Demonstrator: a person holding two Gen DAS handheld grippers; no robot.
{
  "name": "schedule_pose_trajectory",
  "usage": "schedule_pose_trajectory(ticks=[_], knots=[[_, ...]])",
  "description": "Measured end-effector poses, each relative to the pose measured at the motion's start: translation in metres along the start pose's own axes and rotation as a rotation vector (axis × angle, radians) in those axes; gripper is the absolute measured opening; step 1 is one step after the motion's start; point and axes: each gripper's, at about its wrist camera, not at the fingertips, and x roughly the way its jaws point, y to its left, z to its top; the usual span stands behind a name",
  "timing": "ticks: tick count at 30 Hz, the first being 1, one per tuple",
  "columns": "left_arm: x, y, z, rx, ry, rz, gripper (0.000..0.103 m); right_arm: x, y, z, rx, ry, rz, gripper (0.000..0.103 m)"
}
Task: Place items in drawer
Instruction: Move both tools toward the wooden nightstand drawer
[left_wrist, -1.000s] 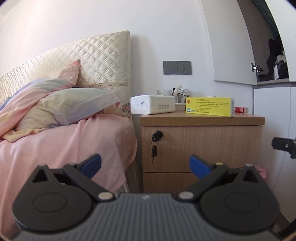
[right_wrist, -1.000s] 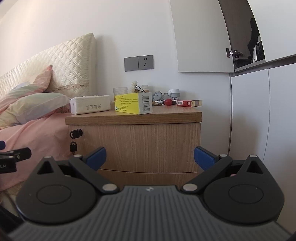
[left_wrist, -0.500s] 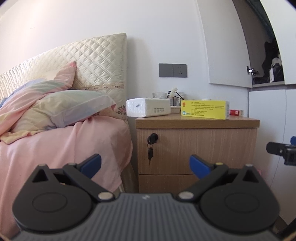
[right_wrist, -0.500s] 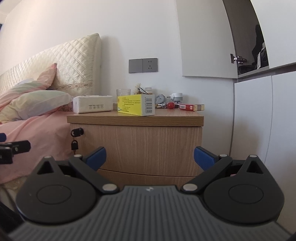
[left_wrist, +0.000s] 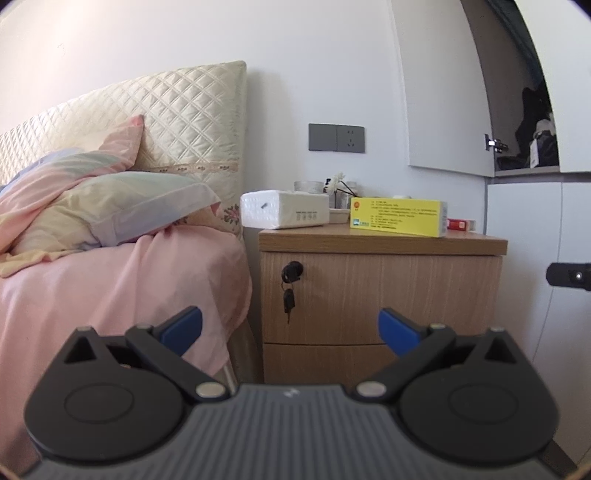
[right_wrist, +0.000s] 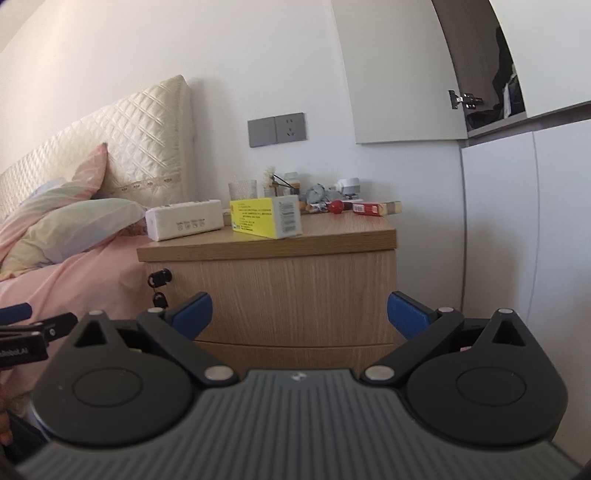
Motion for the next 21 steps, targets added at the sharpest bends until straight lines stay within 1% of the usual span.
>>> schedule_pose_trajectory(ticks=[5, 9, 12, 16, 18, 21], knots=[[-0.002, -0.006, -0.001, 0.019, -0.021, 0.005, 0.103, -0.010, -0.015, 0.002, 0.016, -0.028, -0.008, 0.103], [-0.002, -0.006, -0.002, 0.003, -0.023, 0.019, 0.103, -0.011, -0.023, 0.001, 0.037, -0.014, -0.012, 0.103], [-0.003, -0.005, -0.002, -0.005, -0.033, 0.034, 0.103, -0.015, -0.026, 0.000, 0.039, -0.030, -0.003, 0.103], [0.002, -0.008, -0.002, 0.018, -0.020, 0.051, 0.103, -0.017, -0.024, 0.000, 0.020, -0.038, -0.015, 0.103], [0.005, -0.010, -0.002, 0.028, -0.017, 0.051, 0.103, -0.017, -0.025, 0.001, 0.026, -0.037, -0.008, 0.103], [0.013, -0.012, 0.000, 0.037, -0.018, 0.070, 0.103, -0.016, -0.025, 0.002, 0.035, -0.045, 0.003, 0.103]])
